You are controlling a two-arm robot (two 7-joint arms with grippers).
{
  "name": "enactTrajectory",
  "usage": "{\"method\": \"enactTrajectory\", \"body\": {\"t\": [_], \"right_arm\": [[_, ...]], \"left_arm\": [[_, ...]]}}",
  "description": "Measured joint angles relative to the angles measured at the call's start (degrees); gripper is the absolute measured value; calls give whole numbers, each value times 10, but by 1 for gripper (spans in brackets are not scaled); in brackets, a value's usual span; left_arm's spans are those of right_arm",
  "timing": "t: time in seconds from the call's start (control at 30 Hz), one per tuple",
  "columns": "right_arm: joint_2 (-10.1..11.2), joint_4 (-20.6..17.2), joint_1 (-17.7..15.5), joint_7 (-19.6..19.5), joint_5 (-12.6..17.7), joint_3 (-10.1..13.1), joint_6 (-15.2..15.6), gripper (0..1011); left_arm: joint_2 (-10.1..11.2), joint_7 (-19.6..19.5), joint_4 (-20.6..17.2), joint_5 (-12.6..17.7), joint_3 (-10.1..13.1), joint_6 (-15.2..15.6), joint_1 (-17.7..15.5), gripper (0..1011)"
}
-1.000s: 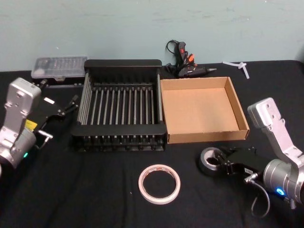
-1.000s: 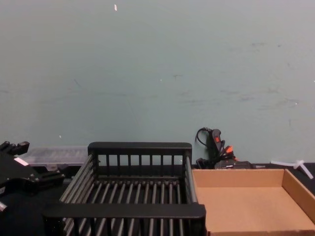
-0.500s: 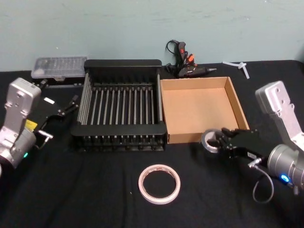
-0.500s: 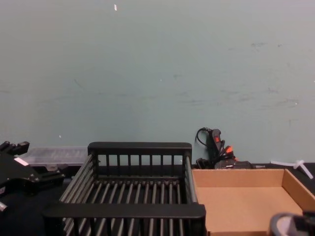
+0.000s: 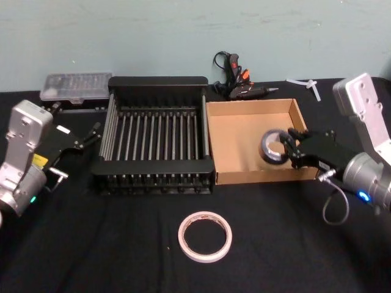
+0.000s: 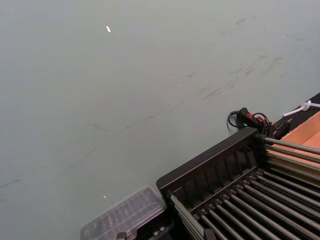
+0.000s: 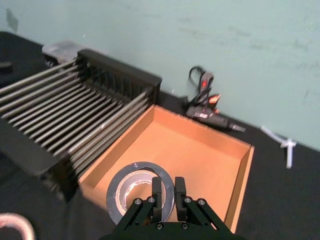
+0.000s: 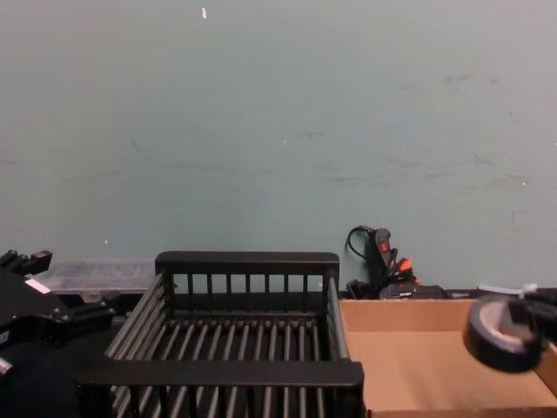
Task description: Pick up the white tape and place it into the black box , Pick up the silver tape and place it into the brown box.
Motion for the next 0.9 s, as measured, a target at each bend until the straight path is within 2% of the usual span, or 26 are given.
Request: {"method": "enactTrajectory", "body": {"t": [0.37, 0.5, 0.77, 0.9], "right_arm": [[-41, 73, 54, -13, -33, -4, -71, 157], [-49, 96, 69, -12, -40, -7, -80, 157], [-75, 170, 114, -7, -60, -19, -97, 157], [-84, 192, 126, -8, -67, -22, -104, 157]], "left_arm": [[0, 0, 0, 0, 0, 0, 0, 1001], [0, 0, 0, 0, 0, 0, 0, 1001], [0, 0, 0, 0, 0, 0, 0, 1001], [0, 0, 0, 0, 0, 0, 0, 1001]]}}
